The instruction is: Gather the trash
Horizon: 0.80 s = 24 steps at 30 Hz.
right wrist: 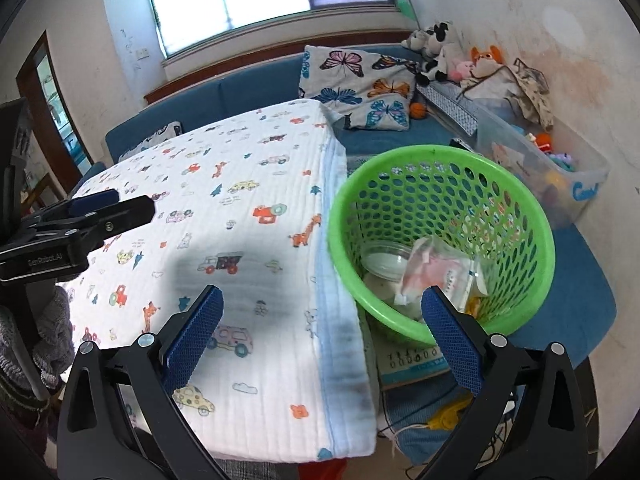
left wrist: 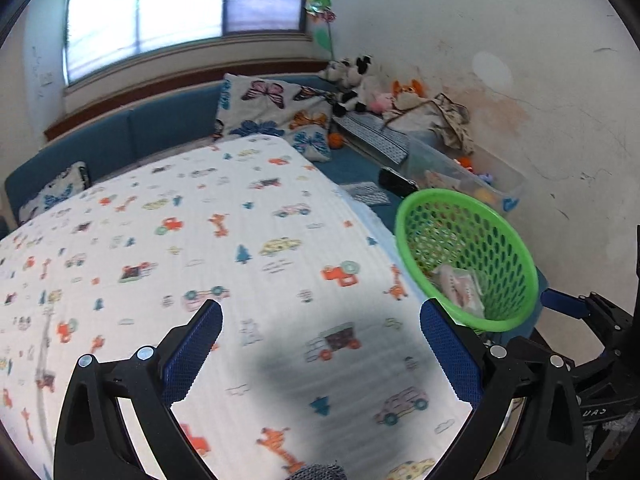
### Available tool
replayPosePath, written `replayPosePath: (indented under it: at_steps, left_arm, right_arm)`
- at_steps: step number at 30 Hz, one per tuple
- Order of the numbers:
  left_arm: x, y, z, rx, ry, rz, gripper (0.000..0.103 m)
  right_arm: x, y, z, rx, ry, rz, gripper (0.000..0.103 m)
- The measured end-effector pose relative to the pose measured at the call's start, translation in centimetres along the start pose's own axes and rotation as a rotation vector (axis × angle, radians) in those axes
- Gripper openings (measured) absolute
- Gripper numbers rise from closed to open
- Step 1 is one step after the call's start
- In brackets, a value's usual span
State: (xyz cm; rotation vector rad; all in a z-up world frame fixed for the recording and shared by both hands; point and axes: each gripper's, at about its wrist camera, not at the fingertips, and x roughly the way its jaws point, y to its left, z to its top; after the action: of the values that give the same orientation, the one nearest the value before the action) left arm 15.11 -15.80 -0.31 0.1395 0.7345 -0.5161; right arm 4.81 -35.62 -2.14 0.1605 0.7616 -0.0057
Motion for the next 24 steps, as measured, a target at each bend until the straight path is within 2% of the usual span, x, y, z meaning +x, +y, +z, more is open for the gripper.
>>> replayPosePath:
  at_steps: [17,24]
  left_arm:
    - [-4.3,4.3,-3.3,-0.045,-0.082,0.189,0.096]
    - [-6.0,5.3,-4.6,-0.06,-0.096,0.222,0.096]
  right_arm:
    - [-0.7,3.2,-0.1,-0.042,-0.051,-0.042,0.099]
    - [-0.6,4.4,-0.1,-0.045,-0.049,-0.019,0.099]
